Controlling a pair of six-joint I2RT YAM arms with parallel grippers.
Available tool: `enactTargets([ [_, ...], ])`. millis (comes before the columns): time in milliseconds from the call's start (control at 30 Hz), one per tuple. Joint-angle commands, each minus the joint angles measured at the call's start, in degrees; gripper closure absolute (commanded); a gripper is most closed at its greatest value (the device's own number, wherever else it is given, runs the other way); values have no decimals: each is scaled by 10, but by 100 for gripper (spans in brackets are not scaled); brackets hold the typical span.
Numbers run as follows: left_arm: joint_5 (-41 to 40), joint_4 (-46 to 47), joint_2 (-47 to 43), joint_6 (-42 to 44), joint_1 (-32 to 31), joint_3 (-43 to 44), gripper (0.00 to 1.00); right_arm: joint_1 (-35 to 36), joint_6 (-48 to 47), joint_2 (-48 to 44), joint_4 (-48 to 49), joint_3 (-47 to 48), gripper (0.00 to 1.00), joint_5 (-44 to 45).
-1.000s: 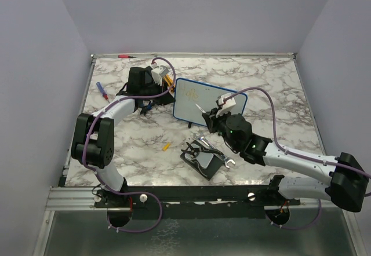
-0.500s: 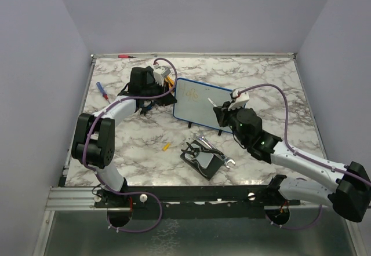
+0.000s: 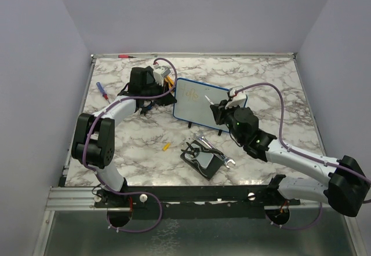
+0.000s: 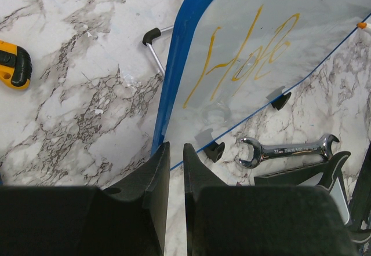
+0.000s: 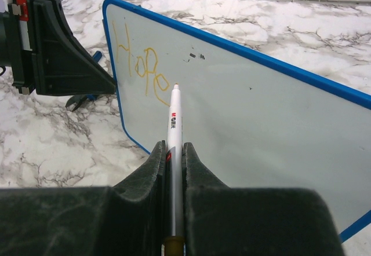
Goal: Write a sentence on the whiteboard
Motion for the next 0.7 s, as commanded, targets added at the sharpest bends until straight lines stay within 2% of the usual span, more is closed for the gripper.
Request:
enactTargets([
  [0, 1, -6, -10, 7, -3, 9, 84, -5, -14, 12, 37, 6, 100, 32],
  [300, 1, -7, -9, 8, -3, 10, 84, -10, -21, 19, 44, 6, 100, 56],
  [667, 2, -7, -8, 8, -3, 10, 84, -10, -3, 27, 17, -4, 100, 45],
])
